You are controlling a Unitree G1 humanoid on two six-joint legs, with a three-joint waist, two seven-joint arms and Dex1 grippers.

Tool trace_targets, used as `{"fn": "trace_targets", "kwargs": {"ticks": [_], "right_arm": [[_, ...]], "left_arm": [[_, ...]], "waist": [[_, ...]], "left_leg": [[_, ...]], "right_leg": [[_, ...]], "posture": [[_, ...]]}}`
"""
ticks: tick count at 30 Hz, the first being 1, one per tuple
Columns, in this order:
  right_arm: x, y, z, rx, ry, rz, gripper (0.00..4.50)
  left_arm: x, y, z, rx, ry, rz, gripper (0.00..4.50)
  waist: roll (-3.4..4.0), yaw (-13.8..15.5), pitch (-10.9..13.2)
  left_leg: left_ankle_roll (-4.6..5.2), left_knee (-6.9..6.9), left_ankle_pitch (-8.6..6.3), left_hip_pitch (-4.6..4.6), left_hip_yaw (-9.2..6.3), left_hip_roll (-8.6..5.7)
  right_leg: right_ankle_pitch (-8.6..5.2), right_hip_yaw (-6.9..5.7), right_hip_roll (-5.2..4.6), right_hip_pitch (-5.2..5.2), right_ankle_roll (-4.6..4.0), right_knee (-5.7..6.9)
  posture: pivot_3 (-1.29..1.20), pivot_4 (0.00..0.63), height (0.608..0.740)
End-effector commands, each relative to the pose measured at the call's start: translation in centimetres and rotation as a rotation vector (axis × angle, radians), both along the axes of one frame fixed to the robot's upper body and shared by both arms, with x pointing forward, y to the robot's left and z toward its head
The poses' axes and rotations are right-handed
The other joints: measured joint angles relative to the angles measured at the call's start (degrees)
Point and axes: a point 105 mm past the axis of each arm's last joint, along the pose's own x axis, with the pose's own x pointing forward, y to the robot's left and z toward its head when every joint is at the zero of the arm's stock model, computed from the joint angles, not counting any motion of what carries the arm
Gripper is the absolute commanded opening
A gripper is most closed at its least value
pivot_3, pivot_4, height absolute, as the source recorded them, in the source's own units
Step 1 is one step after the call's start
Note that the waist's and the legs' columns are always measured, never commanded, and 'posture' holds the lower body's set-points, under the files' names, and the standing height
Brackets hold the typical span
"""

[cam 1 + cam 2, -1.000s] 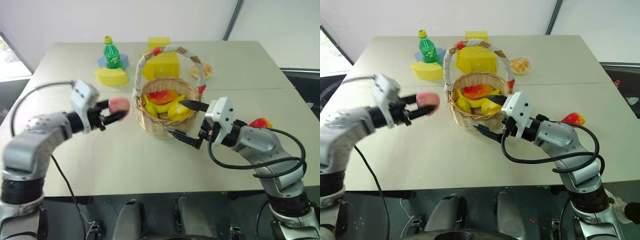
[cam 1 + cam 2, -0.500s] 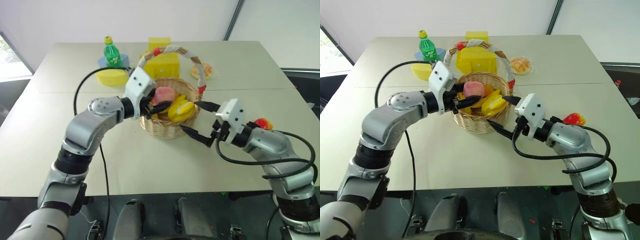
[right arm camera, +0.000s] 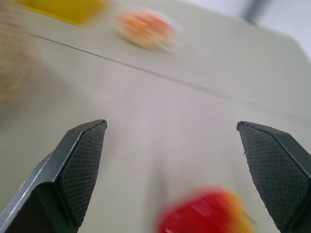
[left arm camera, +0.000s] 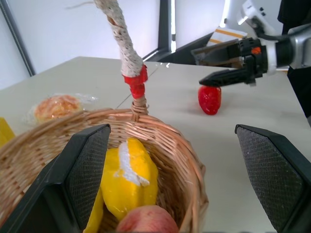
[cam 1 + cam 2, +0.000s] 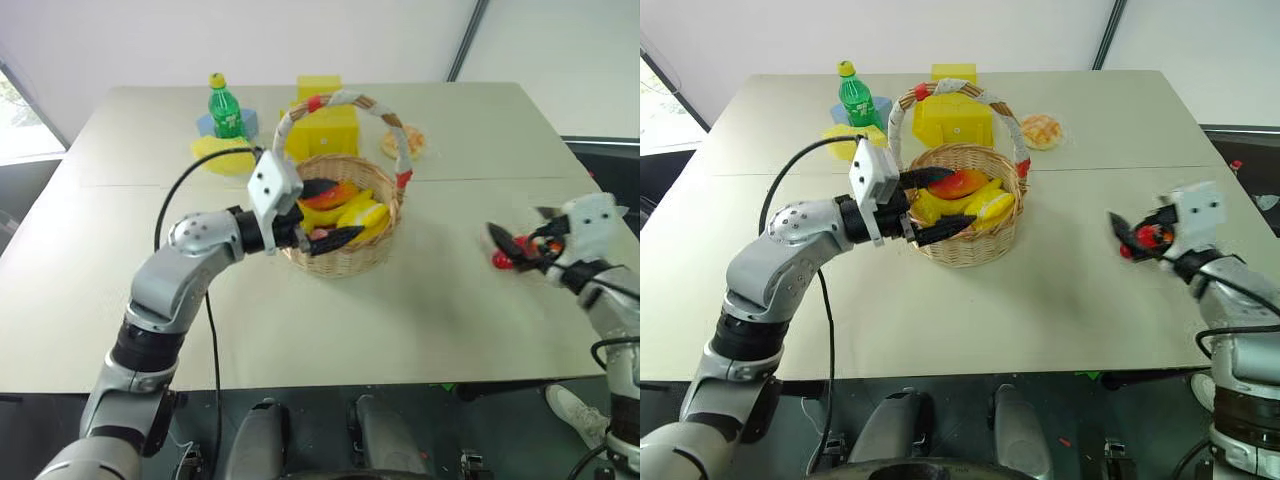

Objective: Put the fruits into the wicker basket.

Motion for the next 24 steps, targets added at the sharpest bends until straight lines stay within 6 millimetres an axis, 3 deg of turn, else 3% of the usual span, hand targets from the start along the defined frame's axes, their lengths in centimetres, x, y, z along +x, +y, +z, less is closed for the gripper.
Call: {"fn": "trace_targets", "kwargs": {"ticks": [1,5,13,24], "right_arm": [[0.0,0.0,1.1,0.006,-0.047,-0.056,4.5],[0.3,1.6,1.1,0.022,-0.058,-0.047,4.5],[0.3,0.3,-1.4,0.15,-0.003,-0.246,4.5],[1.4,0.5,-4.3,0.323,0.026,-0.33,4.5]], "left_arm": [[-1.0,-0.8,0.7,-0.011,-0.049,-0.037,4.39],[-1.4,-1.2,0.1,0.004,-0.038,-0.058,4.39],[-1.9,-1.6,0.1,-0.001,-0.042,-0.092,4.39],[-2.3,-2.2,0.0,-0.006,-0.041,-0.11,4.39]], "waist": [[0.07,-0.2,0.0],[0.22,-0.3,0.0],[0.23,-0.1,0.0],[0.3,-0.2,0.0]], "left_leg": [[0.0,0.0,0.0,0.01,0.0,-0.01],[0.0,0.0,0.0,0.03,0.02,0.01],[0.0,0.0,0.0,0.01,0.01,0.01],[0.01,0.0,0.0,0.02,0.01,0.02]], "right_leg": [[0.0,0.01,0.02,0.0,0.0,0.0],[0.0,0.05,0.1,-0.01,0.01,0.02],[0.0,0.02,0.1,-0.01,0.0,0.01],[0.0,0.02,0.13,-0.02,0.0,0.01]], "posture": [[0.0,0.15,0.74],[0.0,0.15,0.74],[0.0,0.15,0.74],[0.0,0.15,0.74]]}}
